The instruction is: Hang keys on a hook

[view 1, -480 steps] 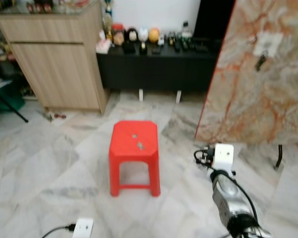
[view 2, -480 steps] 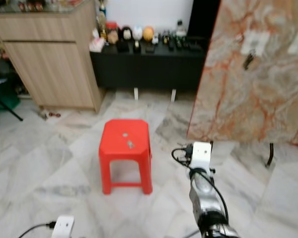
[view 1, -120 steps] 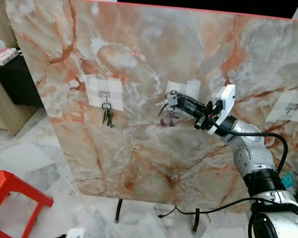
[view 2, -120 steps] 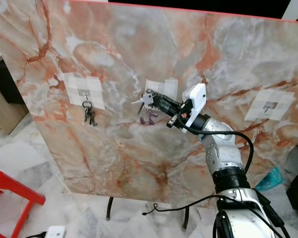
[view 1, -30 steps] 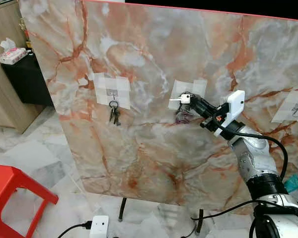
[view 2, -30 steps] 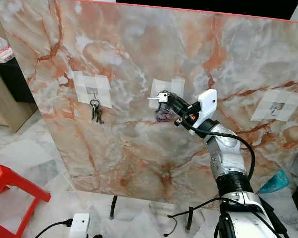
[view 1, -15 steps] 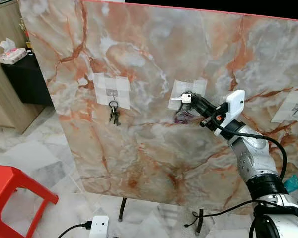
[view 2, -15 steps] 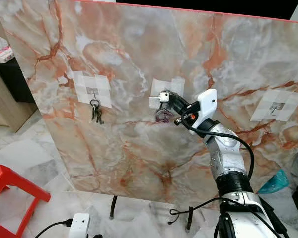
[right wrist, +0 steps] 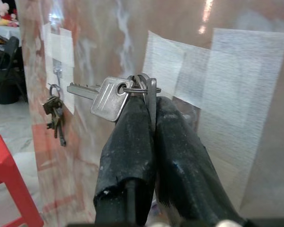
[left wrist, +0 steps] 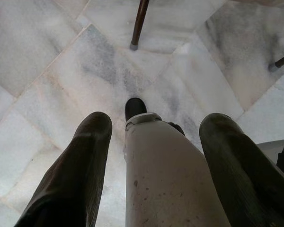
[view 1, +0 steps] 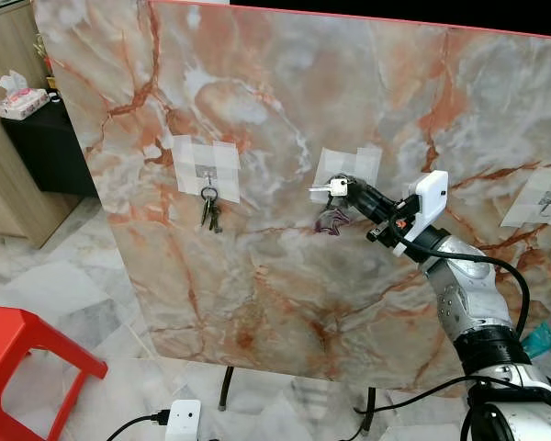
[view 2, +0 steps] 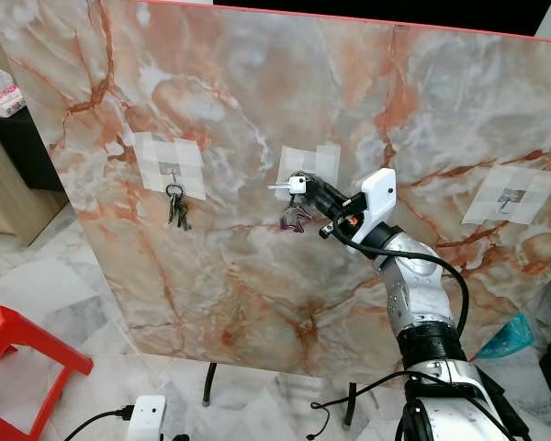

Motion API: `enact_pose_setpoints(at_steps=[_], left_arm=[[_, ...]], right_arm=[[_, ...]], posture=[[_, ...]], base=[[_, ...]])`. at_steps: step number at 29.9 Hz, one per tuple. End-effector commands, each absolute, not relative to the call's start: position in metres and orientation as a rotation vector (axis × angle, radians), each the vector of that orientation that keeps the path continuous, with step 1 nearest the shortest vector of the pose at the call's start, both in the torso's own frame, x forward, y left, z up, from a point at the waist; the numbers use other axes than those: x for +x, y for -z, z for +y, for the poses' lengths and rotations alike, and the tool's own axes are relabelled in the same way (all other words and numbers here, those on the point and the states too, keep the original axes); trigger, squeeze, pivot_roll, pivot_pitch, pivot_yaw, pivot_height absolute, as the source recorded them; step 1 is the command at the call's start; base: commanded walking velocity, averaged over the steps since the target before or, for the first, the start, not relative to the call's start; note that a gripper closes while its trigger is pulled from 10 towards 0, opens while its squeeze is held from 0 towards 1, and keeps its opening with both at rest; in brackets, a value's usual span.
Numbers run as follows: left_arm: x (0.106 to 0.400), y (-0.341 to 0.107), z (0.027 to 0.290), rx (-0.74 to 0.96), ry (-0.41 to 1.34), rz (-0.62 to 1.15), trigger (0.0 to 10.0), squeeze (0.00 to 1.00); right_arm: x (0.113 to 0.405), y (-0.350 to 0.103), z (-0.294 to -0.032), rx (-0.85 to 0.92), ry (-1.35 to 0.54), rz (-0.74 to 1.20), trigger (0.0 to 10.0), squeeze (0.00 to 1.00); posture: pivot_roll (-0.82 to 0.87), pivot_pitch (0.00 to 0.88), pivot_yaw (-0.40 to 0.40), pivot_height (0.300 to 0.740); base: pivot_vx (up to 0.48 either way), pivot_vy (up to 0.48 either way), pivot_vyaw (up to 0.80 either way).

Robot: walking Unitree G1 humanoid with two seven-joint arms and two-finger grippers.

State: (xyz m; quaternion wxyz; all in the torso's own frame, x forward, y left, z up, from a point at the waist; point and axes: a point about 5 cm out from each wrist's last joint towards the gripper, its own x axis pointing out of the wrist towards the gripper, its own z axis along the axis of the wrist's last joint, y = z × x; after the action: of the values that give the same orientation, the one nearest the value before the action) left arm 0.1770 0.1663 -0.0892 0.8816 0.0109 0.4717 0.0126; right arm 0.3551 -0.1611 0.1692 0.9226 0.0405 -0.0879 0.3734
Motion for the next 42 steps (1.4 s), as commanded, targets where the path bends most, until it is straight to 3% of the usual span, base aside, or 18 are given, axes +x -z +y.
enact_pose_setpoints(at_steps=[1, 42], left_arm=[[0.1679, 0.0937, 0.1636, 0.022, -0.011, 1.018, 10.0, 0.00], [0.1671, 0.0940, 0.1641, 0.027, -0.009, 1.019, 10.0, 0.00]], right_arm=[[0.3541, -0.1753, -0.1614, 0.076, -0.777, -0.201, 10.0, 0.00], [0.3552, -0.1757, -0.1689, 0.085, -0.690, -0.216, 10.0, 0.00]], posture=[[0.00, 0.000, -0.079, 0.740], [0.00, 0.000, -0.073, 0.740]], base=[[0.000, 0.000, 0.00], [0.000, 0.000, 0.00]])
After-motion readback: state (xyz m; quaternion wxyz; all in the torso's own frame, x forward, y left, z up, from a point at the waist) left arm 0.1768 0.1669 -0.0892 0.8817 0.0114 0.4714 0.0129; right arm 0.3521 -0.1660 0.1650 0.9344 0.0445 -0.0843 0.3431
